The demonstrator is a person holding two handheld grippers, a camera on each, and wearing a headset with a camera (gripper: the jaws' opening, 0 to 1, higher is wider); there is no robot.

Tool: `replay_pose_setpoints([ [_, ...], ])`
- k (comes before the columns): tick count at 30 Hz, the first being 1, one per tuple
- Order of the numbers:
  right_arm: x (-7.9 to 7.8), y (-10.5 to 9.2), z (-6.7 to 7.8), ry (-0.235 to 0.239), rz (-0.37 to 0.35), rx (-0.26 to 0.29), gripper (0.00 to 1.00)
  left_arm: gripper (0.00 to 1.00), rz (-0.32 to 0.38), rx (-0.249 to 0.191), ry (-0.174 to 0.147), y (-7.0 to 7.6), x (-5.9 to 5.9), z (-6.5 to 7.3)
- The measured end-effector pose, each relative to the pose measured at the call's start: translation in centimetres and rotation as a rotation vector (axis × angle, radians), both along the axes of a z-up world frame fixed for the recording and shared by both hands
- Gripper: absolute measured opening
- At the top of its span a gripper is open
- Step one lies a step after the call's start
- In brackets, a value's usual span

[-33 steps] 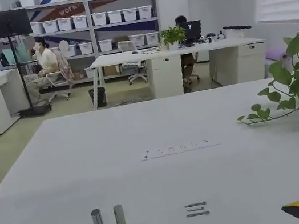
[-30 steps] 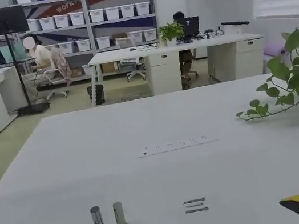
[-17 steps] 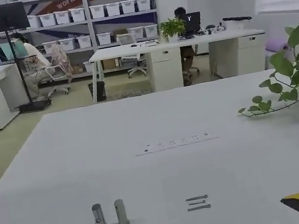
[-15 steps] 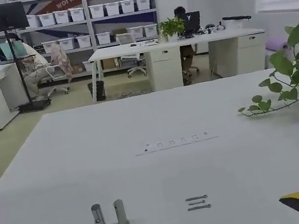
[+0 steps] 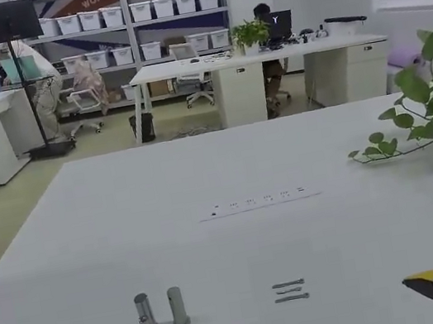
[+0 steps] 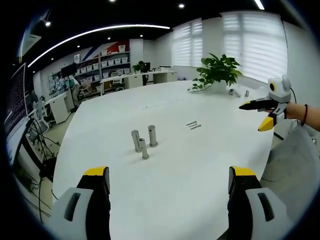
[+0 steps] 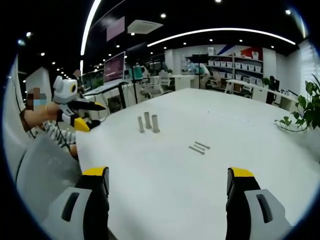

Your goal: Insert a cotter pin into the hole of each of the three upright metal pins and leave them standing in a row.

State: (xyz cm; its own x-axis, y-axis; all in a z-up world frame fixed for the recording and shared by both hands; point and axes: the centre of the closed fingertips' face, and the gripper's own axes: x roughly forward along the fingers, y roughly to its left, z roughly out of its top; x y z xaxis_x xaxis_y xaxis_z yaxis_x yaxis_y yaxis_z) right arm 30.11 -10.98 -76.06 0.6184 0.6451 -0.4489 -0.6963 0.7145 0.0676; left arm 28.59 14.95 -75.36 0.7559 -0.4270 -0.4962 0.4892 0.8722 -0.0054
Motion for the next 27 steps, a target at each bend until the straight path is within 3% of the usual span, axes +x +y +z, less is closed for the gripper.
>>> replay_pose_setpoints([
  [22, 1.0, 0.3, 0.0, -0.004, -0.029, -0.012, 0.96, 0.93, 0.027, -0.010, -0.002, 0.5, 1.0, -0.2],
  [27, 1.1, 0.5, 0.0, -0.002, -0.042, 0.009, 0.93, 0.88, 0.031, -0.013, -0.013, 0.5, 1.3, -0.1],
])
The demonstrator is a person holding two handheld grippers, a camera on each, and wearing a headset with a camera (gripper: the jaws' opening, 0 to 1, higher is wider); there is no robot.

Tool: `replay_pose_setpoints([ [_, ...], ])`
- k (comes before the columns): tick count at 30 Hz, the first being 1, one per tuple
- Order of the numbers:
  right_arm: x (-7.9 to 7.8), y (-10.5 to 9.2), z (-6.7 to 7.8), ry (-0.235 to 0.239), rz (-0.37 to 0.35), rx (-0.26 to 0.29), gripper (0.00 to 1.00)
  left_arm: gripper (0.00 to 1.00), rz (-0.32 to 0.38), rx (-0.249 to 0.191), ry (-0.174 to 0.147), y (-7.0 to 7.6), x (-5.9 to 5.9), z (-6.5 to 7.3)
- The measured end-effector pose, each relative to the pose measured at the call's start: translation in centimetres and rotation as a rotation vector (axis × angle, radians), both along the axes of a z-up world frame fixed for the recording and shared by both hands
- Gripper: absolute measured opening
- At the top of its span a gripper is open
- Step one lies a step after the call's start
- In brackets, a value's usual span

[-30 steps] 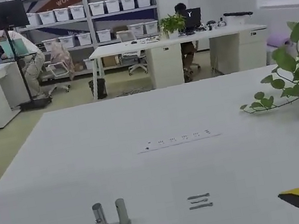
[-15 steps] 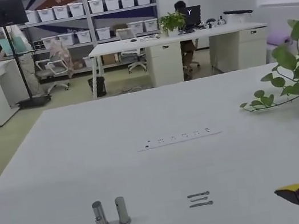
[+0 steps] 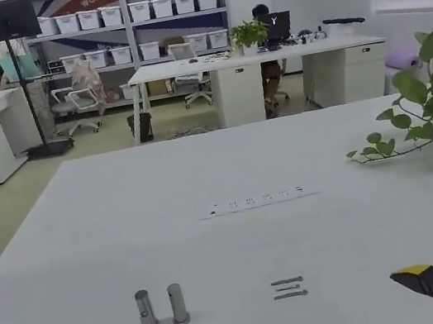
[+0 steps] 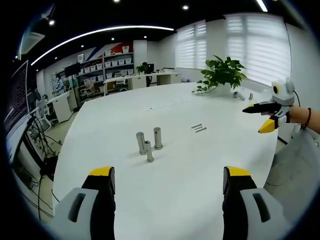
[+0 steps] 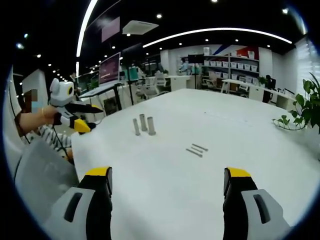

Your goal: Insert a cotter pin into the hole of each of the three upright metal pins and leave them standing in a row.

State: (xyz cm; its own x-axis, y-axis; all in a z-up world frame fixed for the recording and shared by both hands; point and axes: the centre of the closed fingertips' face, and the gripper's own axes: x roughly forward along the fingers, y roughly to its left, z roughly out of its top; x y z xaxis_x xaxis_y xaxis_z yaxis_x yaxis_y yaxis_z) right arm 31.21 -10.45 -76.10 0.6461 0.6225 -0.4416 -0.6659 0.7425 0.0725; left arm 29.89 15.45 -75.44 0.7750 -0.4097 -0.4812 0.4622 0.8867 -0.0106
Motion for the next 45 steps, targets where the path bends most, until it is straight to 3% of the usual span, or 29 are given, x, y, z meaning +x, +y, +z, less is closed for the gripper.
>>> replay_pose_setpoints([
  [4, -0.1, 0.3, 0.1, -0.004, -0.001, 0.003, 0.90, 0.83, -0.006, 0.007, -0.021, -0.1, 0.3, 0.2],
  [17, 0.1, 0.8, 0.3, -0.019, -0.015, 0.034, 0.81, 0.64, -0.019, 0.017, -0.044, -0.3, 1.4, -0.4],
  [25, 0.2, 0.8, 0.6, -0.029, -0.019, 0.044, 0.73, 0.50, -0.008, -0.004, -0.047, 0.3, 4.1, -1.2],
  [33, 0.2, 0.8, 0.2, -0.028, -0.039, 0.049, 0.67, 0.41, -0.042, 0.041, -0.048, 0.0, 6.6, -2.7],
  [45, 0.5, 1.2, -0.1, -0.030, -0.053, 0.056, 0.61, 0.30, -0.063, 0.059, -0.048, -0.8, 9.7, -4.8],
])
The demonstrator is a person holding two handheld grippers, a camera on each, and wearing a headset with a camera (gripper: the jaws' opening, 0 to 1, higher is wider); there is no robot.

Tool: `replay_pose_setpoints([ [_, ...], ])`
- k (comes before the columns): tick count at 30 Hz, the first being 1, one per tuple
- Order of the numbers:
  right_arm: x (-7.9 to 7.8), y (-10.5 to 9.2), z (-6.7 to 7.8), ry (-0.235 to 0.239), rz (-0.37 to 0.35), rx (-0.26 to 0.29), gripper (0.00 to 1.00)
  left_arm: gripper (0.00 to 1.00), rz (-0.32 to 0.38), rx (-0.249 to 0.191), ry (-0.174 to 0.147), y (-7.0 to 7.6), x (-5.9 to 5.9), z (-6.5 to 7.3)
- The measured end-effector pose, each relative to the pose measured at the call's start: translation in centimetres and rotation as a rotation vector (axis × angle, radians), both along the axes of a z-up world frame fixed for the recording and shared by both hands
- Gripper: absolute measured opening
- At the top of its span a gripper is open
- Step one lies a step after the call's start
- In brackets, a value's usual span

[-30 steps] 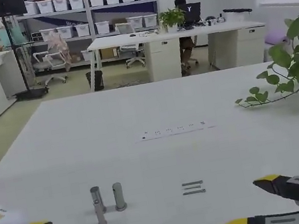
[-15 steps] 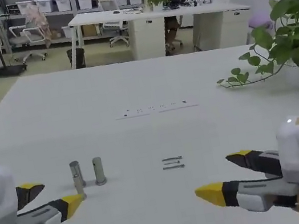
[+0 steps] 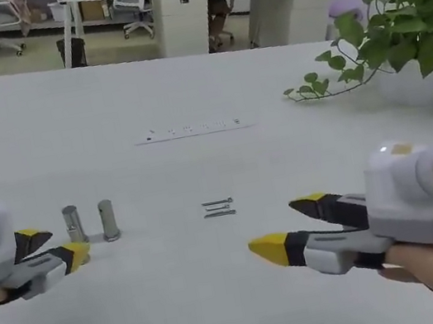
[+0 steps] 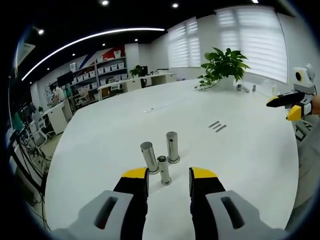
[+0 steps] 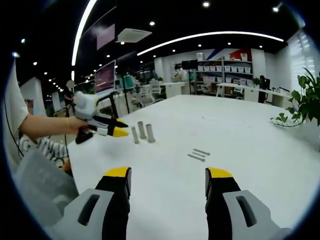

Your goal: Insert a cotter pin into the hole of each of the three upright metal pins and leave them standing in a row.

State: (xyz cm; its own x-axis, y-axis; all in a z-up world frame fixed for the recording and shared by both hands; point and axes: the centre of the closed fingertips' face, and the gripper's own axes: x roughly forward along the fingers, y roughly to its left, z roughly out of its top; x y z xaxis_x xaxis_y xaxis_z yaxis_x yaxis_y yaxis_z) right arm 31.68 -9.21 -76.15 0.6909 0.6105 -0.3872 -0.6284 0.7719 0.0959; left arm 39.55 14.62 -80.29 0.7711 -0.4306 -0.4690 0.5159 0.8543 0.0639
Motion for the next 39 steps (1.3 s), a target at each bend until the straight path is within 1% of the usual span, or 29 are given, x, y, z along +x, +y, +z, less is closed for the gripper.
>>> replay_pose_setpoints([
  [5, 0.3, 0.0, -0.2, 0.001, -0.009, -0.006, 0.61, 0.27, 0.006, 0.007, 0.016, 0.1, 0.9, -1.1],
  [9, 0.6, -0.1, -0.2, 0.004, -0.014, -0.003, 0.61, 0.24, 0.005, -0.007, 0.022, -0.2, 1.5, -1.6],
  [11, 0.8, -0.2, -0.3, 0.007, -0.016, -0.004, 0.61, 0.22, 0.007, -0.026, 0.033, -0.3, 1.7, -1.7],
  [13, 0.9, -0.2, -0.3, 0.009, -0.018, -0.006, 0.61, 0.20, 0.004, -0.034, 0.035, -0.4, 1.9, -1.9],
  [16, 1.1, -0.3, -0.4, 0.012, -0.020, -0.009, 0.61, 0.14, -0.002, -0.025, 0.033, -0.5, 1.9, -2.0],
  [20, 1.3, -0.4, -0.5, 0.015, -0.025, -0.009, 0.61, 0.08, -0.006, -0.020, 0.030, -0.4, 2.1, -2.1],
  [25, 1.5, -0.3, -0.7, 0.028, -0.023, -0.012, 0.61, 0.08, -0.017, -0.021, 0.033, -0.4, 2.2, -2.2],
  [30, 1.7, -0.1, -0.8, 0.036, -0.023, 0.005, 0.61, 0.07, -0.025, -0.029, 0.041, -0.4, 2.2, -2.2],
  [39, 2.3, 0.2, -0.3, 0.026, -0.016, 0.007, 0.61, 0.07, -0.026, -0.040, 0.052, -0.6, 2.0, -2.2],
])
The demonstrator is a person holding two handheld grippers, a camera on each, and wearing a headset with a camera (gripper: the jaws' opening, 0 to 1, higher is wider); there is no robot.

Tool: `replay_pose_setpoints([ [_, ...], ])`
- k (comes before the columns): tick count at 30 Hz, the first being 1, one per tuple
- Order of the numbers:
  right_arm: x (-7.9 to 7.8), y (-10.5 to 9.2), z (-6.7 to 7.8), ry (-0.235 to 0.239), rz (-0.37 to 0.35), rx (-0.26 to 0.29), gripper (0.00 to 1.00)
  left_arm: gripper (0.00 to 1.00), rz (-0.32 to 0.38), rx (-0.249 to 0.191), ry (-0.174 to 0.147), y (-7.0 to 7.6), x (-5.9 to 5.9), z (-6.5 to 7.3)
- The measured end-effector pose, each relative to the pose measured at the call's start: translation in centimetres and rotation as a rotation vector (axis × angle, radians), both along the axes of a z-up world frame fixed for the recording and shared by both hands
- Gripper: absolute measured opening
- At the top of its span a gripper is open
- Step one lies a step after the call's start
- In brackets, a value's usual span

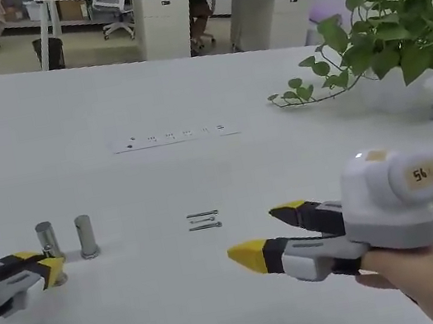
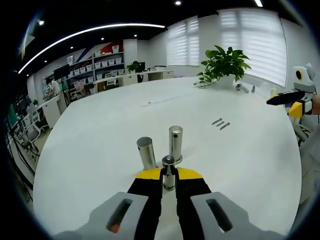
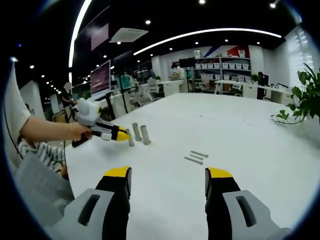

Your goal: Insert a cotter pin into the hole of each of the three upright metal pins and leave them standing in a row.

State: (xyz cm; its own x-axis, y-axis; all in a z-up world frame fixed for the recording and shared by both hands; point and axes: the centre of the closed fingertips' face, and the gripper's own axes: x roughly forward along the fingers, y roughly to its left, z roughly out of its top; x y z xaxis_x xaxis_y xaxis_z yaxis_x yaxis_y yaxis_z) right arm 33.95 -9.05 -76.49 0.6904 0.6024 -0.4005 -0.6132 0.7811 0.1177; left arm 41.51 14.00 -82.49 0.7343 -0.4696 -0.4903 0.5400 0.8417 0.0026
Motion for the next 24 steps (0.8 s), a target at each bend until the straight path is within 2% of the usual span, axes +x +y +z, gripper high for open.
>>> replay_pose_setpoints([
  [8, 0.1, 0.1, -0.1, 0.007, 0.007, -0.005, 0.61, 0.07, -0.031, 0.001, -0.004, -1.3, -0.6, 0.2],
  [24, 0.1, 0.0, -0.3, 0.017, 0.021, -0.004, 0.61, 0.07, -0.117, -0.023, 0.012, -5.4, -2.3, 0.3],
])
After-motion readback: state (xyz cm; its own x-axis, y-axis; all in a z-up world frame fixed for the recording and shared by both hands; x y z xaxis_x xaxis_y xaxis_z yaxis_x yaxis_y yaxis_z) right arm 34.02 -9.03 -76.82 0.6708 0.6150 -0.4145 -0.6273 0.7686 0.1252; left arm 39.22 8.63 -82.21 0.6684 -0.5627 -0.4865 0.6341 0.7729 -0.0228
